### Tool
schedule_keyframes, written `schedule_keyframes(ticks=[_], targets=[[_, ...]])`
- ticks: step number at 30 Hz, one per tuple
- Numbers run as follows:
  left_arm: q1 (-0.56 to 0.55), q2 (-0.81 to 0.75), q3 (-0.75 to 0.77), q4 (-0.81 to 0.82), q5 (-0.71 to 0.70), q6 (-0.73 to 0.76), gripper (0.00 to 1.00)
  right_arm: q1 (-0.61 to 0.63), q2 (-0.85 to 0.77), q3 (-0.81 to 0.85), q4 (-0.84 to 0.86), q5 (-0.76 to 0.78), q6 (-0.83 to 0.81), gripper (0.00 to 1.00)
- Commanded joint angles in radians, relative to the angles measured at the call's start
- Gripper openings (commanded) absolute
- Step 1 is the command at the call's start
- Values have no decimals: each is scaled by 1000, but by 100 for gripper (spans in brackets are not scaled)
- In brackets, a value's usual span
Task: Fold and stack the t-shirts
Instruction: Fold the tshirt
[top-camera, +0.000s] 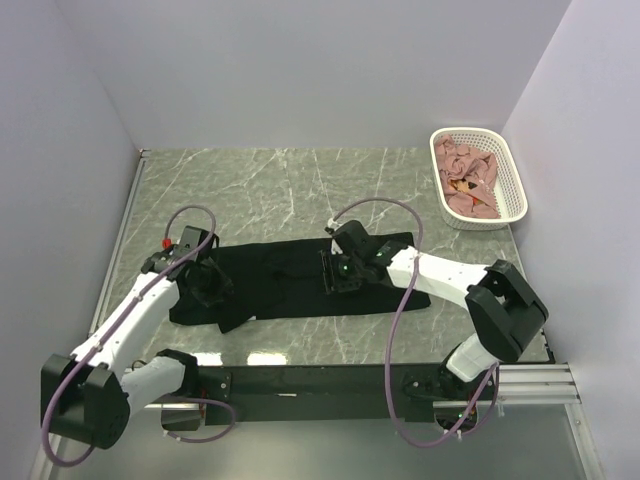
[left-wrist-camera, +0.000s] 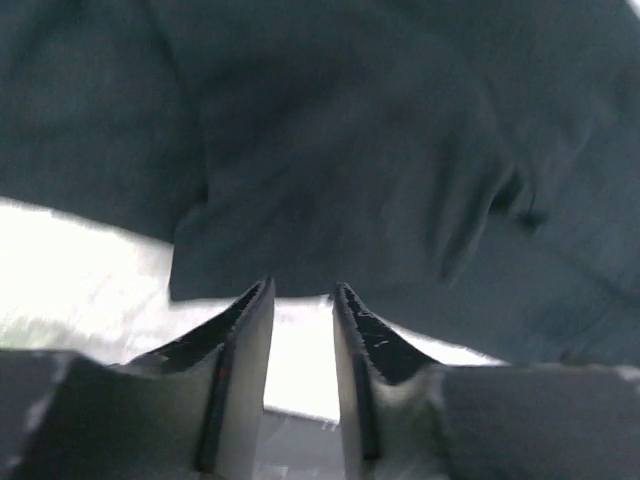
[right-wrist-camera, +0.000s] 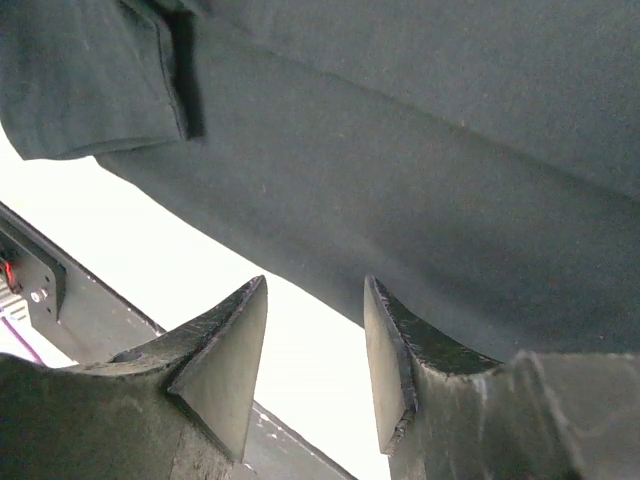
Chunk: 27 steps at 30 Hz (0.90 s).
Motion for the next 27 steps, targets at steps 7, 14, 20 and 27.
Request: schedule_keyframes(ticks=[7, 14, 20, 27], targets=[[204, 209, -38, 241, -36, 147, 25, -105, -115, -137, 118, -31, 30, 47], [327, 323, -35, 284, -14, 218, 25, -269, -168, -236, 112, -1, 55, 47], [341, 334, 24, 271, -62, 252, 32, -319, -220, -227, 33, 95, 12, 47], [341, 212, 108, 238, -90, 275, 51, -339, -262, -157, -57, 267, 7, 48]])
